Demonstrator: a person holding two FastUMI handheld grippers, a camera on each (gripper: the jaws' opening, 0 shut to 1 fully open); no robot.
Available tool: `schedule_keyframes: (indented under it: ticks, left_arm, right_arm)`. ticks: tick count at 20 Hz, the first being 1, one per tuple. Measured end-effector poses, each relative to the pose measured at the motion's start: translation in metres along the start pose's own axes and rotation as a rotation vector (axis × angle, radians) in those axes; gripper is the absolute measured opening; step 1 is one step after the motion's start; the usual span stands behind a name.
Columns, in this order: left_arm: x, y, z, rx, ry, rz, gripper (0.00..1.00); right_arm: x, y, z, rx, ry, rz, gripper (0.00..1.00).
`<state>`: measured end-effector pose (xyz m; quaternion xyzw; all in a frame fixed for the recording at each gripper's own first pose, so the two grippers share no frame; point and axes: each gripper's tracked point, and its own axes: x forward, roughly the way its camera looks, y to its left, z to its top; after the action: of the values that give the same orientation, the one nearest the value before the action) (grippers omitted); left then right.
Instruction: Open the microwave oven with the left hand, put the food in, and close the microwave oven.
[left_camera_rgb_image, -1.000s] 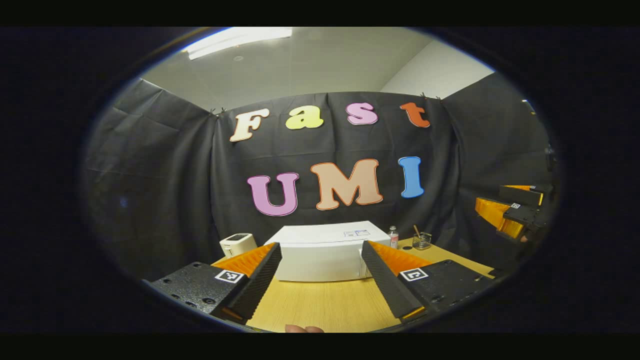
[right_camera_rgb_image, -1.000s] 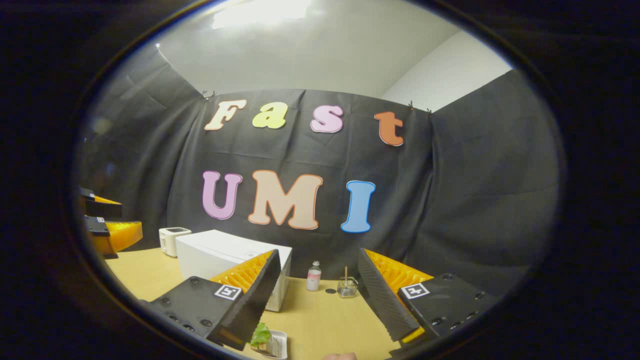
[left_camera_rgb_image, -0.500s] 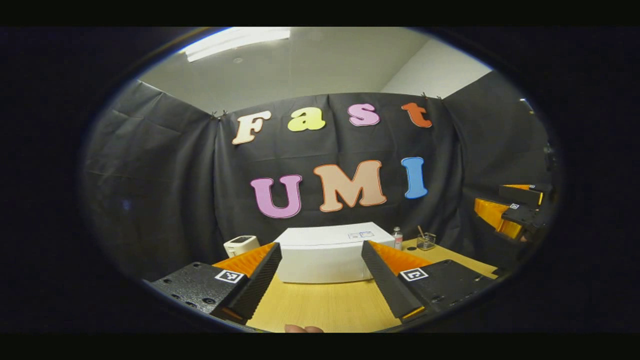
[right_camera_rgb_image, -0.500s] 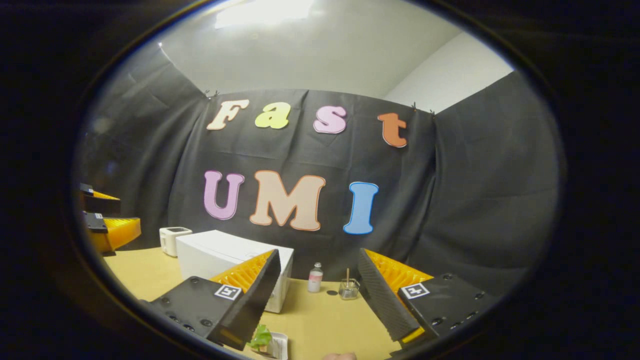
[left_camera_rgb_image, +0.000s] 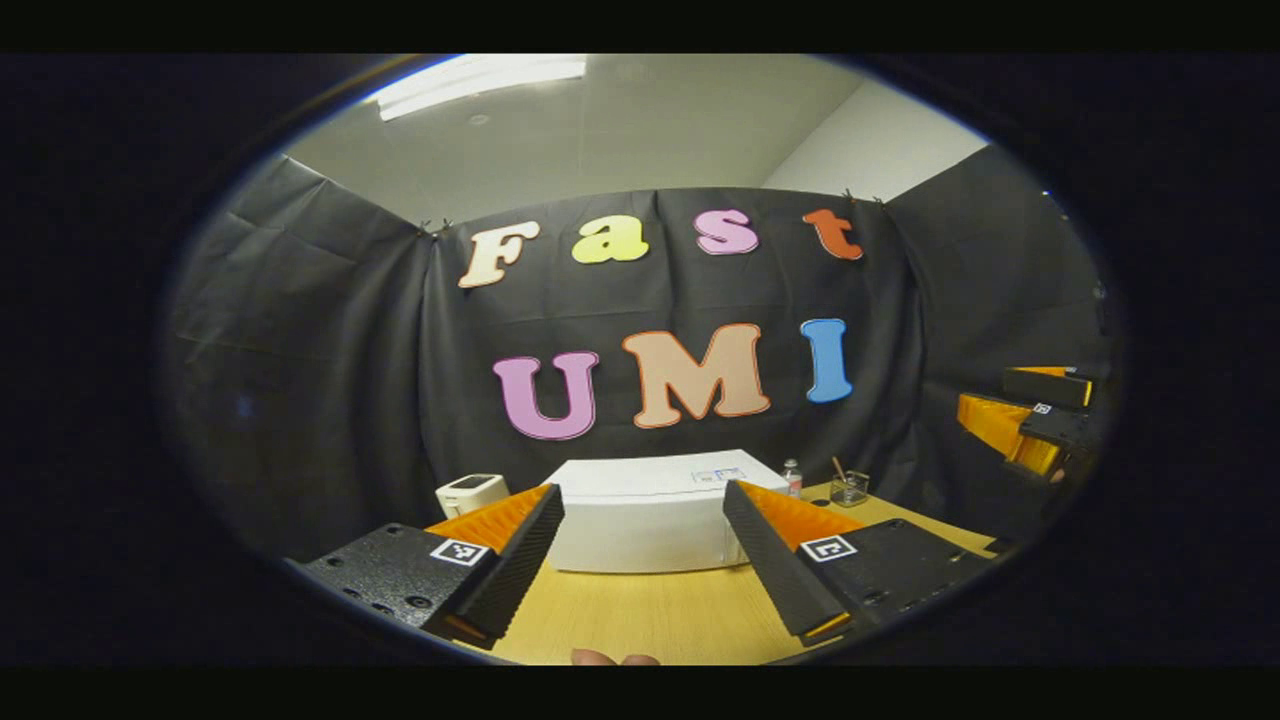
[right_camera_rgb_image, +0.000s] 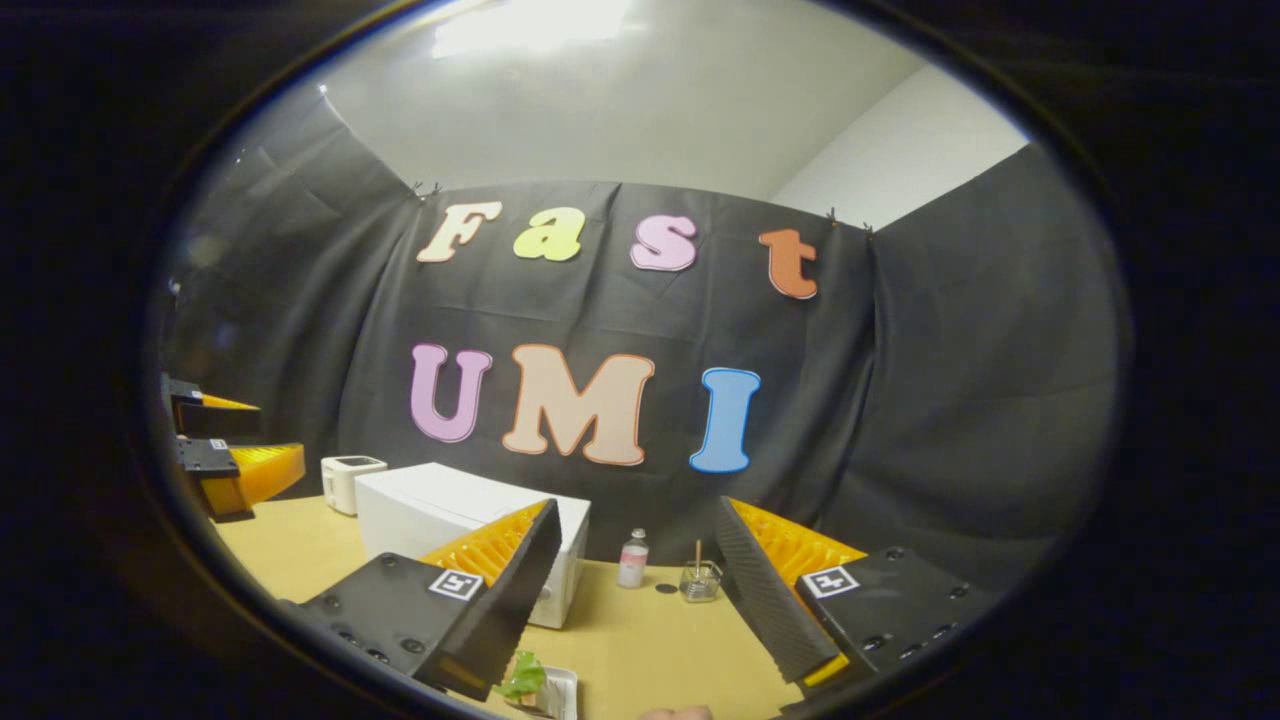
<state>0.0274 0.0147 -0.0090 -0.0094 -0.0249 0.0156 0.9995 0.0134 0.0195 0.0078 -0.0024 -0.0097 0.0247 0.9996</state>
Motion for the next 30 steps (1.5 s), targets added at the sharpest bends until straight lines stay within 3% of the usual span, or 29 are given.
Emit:
schedule_keyframes:
  ticks: [10, 15, 16, 18, 21, 30]
  left_arm:
    - [0.082, -0.045, -0.077, 0.006, 0.026, -0.096, 0.97]
    - [0.120, -0.077, -0.149, -0.035, 0.164, -0.151, 1.00]
    - [0.128, -0.081, -0.159, -0.033, 0.179, -0.157, 0.98]
    - [0.143, -0.088, -0.180, -0.011, 0.206, -0.165, 0.95]
    - [0.163, -0.104, -0.215, -0.008, 0.265, -0.193, 0.98]
    - [0.203, -0.126, -0.262, 0.008, 0.348, -0.207, 0.97]
  right_arm:
    - [-0.010, -0.007, -0.008, -0.024, 0.042, -0.006, 0.99]
    - [-0.016, -0.017, -0.004, -0.045, 0.044, -0.035, 1.00]
    - [-0.019, -0.020, -0.005, -0.045, 0.052, -0.043, 0.96]
    - [-0.023, -0.028, -0.010, -0.062, 0.081, -0.063, 0.99]
    - [-0.030, -0.036, -0.004, -0.104, 0.083, -0.084, 0.97]
    - [-0.045, -0.043, -0.009, -0.140, 0.104, -0.114, 0.97]
